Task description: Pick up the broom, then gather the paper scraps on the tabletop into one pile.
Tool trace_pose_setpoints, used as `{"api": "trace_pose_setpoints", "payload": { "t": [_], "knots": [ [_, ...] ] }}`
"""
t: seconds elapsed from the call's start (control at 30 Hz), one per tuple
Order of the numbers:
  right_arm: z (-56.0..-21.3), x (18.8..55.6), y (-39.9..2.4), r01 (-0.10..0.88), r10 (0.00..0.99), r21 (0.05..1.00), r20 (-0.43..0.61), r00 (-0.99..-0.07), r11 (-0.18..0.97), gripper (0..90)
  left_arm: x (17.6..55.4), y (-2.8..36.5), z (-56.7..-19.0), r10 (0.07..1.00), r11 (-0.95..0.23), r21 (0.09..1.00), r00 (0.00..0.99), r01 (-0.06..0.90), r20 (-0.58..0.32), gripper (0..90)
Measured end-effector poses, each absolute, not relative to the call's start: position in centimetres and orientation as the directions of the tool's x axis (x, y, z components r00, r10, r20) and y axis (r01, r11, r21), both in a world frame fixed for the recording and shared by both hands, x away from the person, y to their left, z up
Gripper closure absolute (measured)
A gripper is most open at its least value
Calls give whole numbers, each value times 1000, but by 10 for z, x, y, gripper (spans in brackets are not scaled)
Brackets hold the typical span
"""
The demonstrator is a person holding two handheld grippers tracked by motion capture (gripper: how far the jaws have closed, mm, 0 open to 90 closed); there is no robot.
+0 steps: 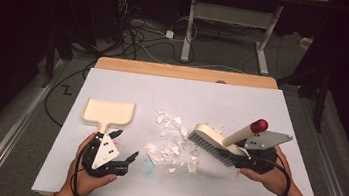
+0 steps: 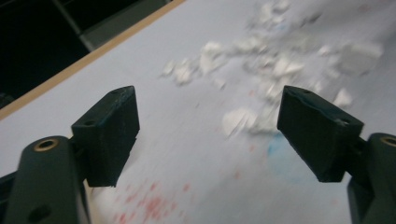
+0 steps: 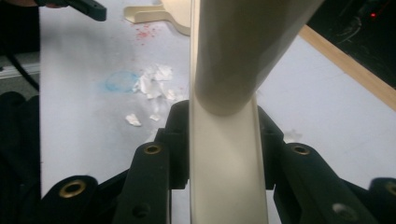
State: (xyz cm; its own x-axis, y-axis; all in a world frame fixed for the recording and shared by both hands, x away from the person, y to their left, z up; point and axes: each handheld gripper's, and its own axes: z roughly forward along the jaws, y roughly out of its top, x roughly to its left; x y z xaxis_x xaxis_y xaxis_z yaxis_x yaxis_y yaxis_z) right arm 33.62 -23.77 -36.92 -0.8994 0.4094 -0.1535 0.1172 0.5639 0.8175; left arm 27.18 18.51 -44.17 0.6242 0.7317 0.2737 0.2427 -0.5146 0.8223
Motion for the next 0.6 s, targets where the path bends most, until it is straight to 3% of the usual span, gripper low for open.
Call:
{"api": "trace_pose_setpoints", "payload": {
  "t": [0.33, 0.6],
  "knots": [
    [-369, 345, -248, 168, 525, 810, -193, -829, 563, 674, 256, 210, -457, 786, -461, 827, 580, 323, 212, 202],
    [-374, 361, -259, 212, 618, 803, -230, -752, 557, 675, 255, 207, -462, 783, -491, 808, 572, 325, 245, 201]
  ]
}}
